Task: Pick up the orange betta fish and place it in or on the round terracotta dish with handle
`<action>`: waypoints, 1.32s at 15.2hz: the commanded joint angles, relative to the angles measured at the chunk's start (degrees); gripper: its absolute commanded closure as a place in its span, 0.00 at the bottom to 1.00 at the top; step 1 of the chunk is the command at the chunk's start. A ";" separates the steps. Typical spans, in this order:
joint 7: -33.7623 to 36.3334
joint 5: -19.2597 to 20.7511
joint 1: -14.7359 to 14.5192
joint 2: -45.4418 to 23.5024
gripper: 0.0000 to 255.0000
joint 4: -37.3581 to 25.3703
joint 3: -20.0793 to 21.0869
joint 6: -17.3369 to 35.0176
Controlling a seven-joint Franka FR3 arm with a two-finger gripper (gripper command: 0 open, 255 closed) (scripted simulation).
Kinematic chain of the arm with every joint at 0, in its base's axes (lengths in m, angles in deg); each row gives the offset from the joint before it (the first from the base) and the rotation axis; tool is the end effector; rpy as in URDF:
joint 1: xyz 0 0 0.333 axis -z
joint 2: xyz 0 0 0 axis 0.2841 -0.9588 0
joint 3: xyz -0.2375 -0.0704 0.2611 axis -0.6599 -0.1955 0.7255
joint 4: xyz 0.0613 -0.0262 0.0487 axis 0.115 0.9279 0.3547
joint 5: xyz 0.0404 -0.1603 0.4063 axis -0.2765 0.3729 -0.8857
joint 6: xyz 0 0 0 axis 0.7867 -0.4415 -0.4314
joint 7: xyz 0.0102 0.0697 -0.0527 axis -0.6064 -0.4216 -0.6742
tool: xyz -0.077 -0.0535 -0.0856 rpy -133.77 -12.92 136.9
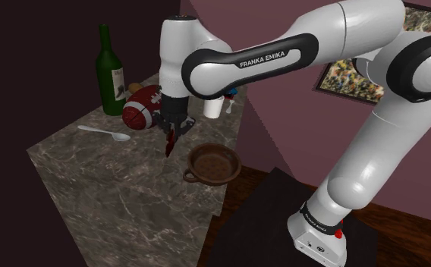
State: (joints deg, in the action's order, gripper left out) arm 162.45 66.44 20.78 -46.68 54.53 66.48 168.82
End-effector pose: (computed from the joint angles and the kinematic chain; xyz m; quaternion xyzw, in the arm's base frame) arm 0.5317 0.3096 0.4572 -0.8767 0.4805 -0.0233 0.0004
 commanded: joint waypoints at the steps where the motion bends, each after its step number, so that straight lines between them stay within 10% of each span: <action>1: -0.31 -0.39 0.06 0.54 1.00 -1.01 0.00 -1.43; 20: -1.62 -1.68 0.18 2.16 1.00 -13.85 0.00 -15.55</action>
State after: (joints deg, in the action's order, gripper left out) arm 160.84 64.73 20.97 -44.45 41.42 66.47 153.97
